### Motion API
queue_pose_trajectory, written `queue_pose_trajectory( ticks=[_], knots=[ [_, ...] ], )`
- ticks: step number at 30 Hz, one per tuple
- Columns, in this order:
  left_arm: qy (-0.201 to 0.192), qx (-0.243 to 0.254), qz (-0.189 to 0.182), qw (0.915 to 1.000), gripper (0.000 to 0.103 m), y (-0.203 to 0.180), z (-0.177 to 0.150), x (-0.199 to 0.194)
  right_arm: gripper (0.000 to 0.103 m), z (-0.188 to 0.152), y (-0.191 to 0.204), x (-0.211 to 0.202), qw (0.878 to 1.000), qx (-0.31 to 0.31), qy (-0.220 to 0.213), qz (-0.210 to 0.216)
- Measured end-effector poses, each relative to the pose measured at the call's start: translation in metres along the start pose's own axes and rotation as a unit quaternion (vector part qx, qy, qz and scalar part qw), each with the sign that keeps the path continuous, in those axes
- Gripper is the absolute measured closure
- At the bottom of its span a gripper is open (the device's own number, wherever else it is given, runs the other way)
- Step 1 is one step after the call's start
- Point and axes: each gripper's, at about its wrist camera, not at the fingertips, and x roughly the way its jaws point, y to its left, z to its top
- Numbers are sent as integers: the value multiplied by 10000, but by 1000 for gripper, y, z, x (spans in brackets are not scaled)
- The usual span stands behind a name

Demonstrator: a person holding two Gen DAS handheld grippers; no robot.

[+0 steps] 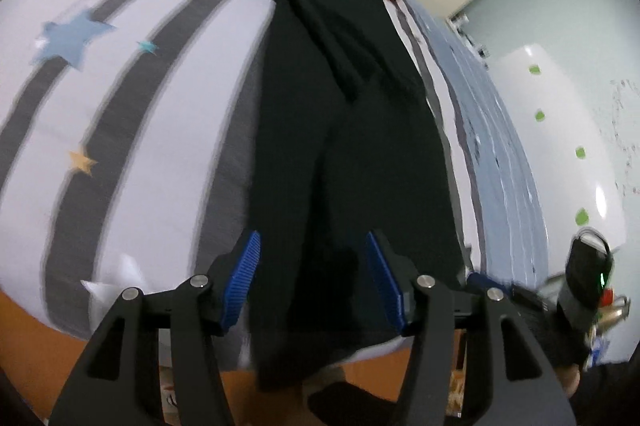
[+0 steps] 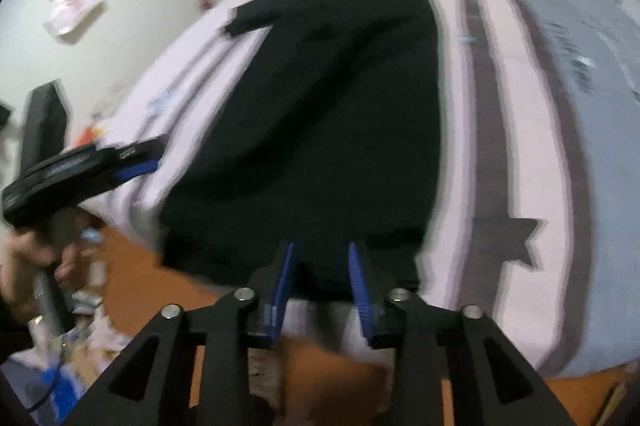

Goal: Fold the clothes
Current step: 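Lift the hem with both grippers and fold it toward the collar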

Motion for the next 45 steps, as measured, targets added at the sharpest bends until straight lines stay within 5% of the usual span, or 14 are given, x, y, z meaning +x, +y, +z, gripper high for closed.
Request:
queue_pose_trajectory(
  ticks=[6,8,11,15,22,24,31,34,39,42,45],
  knots=[
    [515,201,-141,9984,52,-11,-18,21,68,-1,-24,9,9999,128,50,-42],
    [547,285,-191,9979,84,-13,-22,22,66,-5,-21,12,9999,-14,126,2],
    [420,350,-338,9979,98,-17,-21,16,65,-12,-16,17,9993,-275,258,-27],
    [56,400,-665,9970,98,-28,-14,-8,53,-15,-10,24,9990,-326,167,-240],
    [-138,263,-793,9964,98,-26,-5,-25,54,-13,-11,35,9986,-331,30,-422],
    [-154,266,-788,9964,98,-24,-4,-27,88,-11,-12,37,9991,-247,27,-344],
    [-239,304,-1054,9937,98,-33,-9,-51,94,-3,-17,-6,9992,160,-349,-130],
    [23,152,-1021,9947,98,-29,-17,-41,95,-12,-23,-22,9990,295,-295,-129],
    [591,-52,-741,9955,95,-14,-33,-10,95,-34,-35,6,9977,480,423,-241],
    [760,0,-743,9943,88,-15,-39,-5,95,-45,-34,18,9955,436,787,-296],
    [997,84,-673,9927,75,-14,-45,-5,95,-47,-34,6,9967,403,641,-307]
  ],
)
